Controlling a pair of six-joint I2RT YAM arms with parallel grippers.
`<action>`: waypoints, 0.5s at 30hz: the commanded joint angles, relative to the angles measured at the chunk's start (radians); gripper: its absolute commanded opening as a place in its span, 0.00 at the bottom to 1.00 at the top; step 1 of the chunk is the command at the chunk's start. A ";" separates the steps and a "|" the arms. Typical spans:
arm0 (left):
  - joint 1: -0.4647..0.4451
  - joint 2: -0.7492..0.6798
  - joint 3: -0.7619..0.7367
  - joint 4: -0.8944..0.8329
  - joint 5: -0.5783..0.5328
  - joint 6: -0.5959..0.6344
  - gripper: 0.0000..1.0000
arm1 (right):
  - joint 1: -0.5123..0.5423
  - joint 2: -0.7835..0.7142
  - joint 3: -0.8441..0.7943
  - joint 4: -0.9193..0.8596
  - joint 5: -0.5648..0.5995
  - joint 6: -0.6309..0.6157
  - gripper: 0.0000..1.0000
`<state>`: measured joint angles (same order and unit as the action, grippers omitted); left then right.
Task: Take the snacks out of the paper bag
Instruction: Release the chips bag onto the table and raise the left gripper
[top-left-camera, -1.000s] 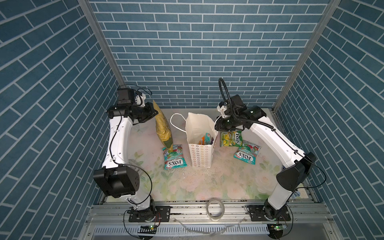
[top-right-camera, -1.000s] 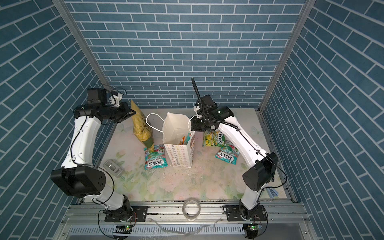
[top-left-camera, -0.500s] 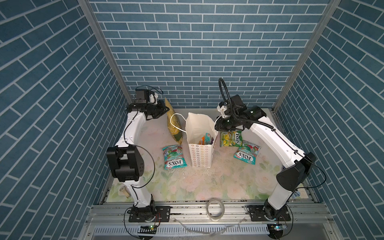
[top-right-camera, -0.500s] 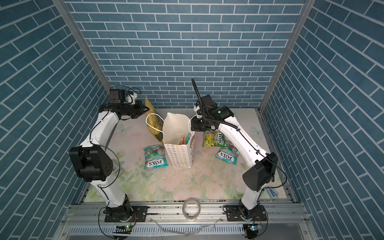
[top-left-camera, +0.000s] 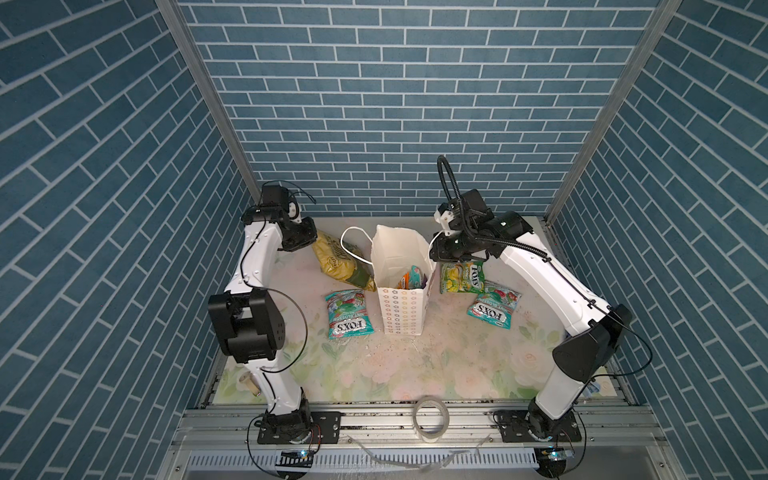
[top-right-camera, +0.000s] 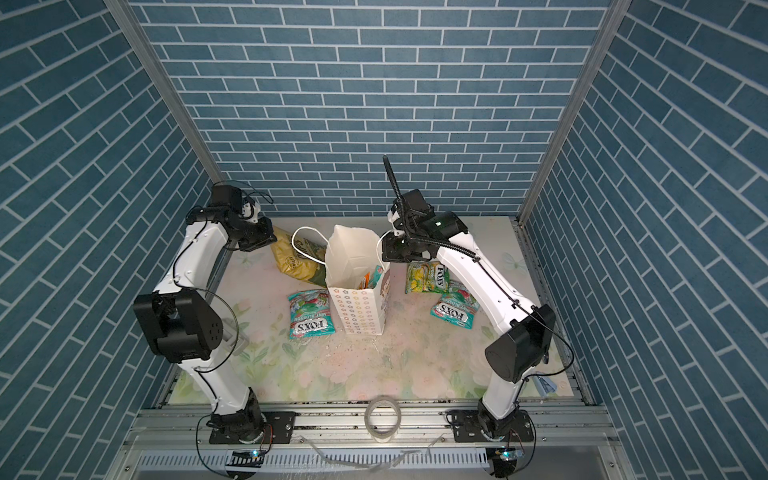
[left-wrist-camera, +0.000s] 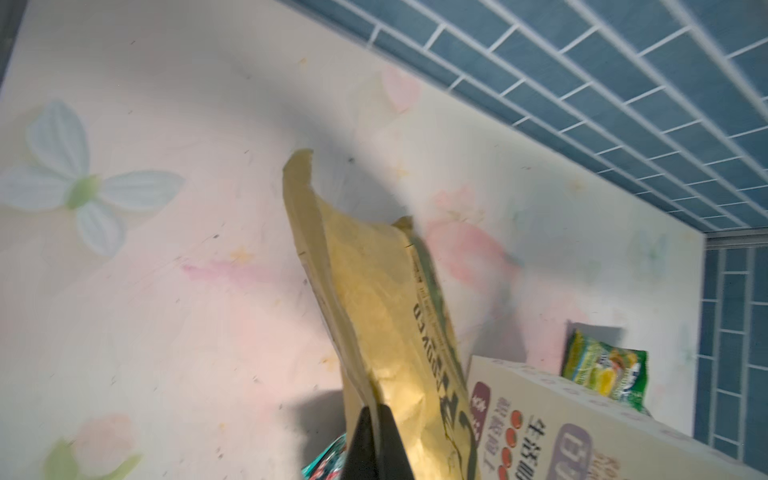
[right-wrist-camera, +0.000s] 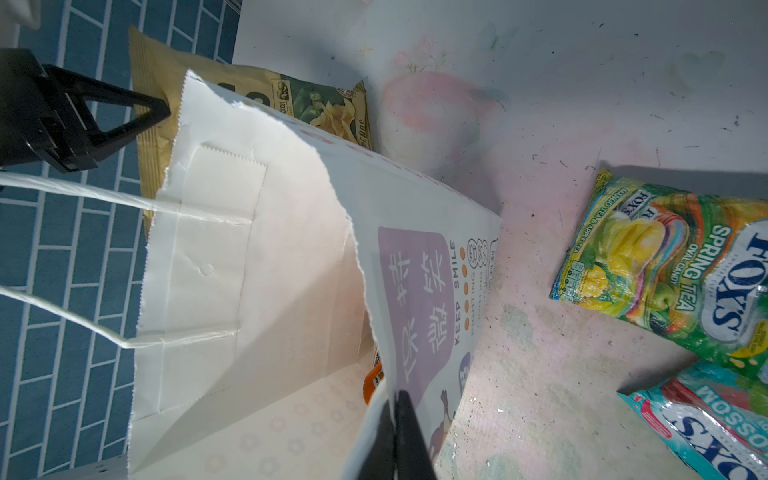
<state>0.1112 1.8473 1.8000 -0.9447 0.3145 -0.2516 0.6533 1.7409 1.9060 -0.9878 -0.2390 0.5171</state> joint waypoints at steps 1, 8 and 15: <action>-0.002 0.047 -0.010 -0.133 -0.132 0.075 0.12 | -0.002 -0.004 0.027 0.018 -0.008 0.004 0.00; -0.002 0.113 -0.010 -0.128 -0.228 0.084 0.13 | -0.001 -0.028 0.010 0.017 0.002 0.004 0.00; -0.002 0.127 -0.020 -0.101 -0.262 0.078 0.22 | -0.002 -0.032 0.001 0.018 0.002 0.006 0.00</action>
<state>0.1108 1.9751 1.7885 -1.0401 0.0879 -0.1799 0.6533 1.7409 1.9053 -0.9878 -0.2382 0.5171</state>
